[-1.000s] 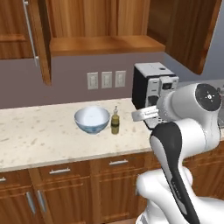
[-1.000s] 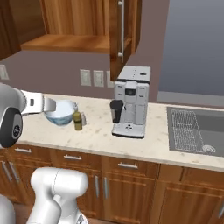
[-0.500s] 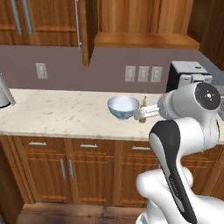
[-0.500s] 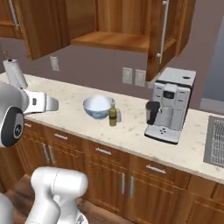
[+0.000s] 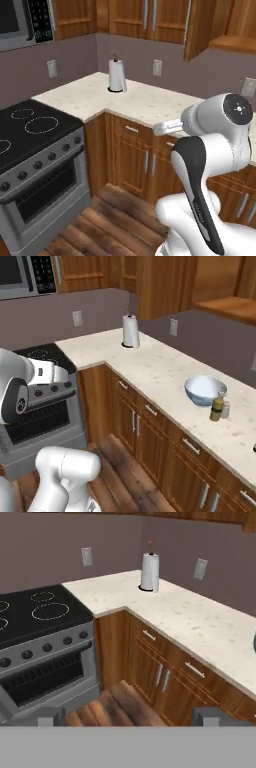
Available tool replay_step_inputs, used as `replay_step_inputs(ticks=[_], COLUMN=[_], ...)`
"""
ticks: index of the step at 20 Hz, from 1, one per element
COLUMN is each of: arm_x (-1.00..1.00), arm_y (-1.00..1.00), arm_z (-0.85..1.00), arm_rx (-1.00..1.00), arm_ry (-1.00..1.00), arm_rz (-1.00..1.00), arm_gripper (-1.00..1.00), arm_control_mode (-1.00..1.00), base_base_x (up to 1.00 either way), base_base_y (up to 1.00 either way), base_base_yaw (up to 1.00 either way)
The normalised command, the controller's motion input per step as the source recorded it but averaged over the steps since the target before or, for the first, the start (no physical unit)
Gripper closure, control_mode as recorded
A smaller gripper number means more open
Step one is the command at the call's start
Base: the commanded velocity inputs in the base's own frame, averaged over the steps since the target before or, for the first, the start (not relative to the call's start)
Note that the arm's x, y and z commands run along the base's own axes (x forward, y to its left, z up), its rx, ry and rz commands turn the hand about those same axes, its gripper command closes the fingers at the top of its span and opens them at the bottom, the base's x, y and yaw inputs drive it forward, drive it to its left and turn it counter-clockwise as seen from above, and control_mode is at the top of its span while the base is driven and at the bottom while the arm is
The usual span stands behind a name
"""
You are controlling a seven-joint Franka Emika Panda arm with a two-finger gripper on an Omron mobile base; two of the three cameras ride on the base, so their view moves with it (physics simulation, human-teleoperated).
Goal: Retrieve the bottle and the shaker from the cabinet and place them next to the mixing bowl on the counter. Then add garlic from the fridge to the mixing bowl.
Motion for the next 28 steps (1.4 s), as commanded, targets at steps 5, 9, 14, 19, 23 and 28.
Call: replay_step_inputs(ticks=[5, 9, 14, 19, 23, 28], arm_x=[0.0, 0.0, 0.0, 0.0, 0.0, 0.0], arm_y=[0.0, 0.0, 0.0, 0.0, 0.0, 0.0], arm_z=[0.0, 0.0, 0.0, 0.0, 0.0, 0.0], arm_rx=[0.0, 0.0, 0.0, 0.0, 0.0, 0.0], arm_ry=[0.0, 0.0, 0.0, 0.0, 0.0, 0.0], arm_rz=[0.0, 0.0, 0.0, 0.0, 0.0, 0.0], arm_gripper=[-1.0, -1.0, -1.0, -1.0, -1.0, -1.0], arm_control_mode=[1.0, 1.0, 1.0, 1.0, 1.0, 1.0], base_base_x=[-0.51, -0.66, -0.72, -0.51, 0.08, 0.59], base_base_y=[-0.01, -0.11, -0.2, 0.42, 1.0, 1.0], base_base_yaw=[0.91, 0.88, 0.85, 0.56, 0.15, 0.02])
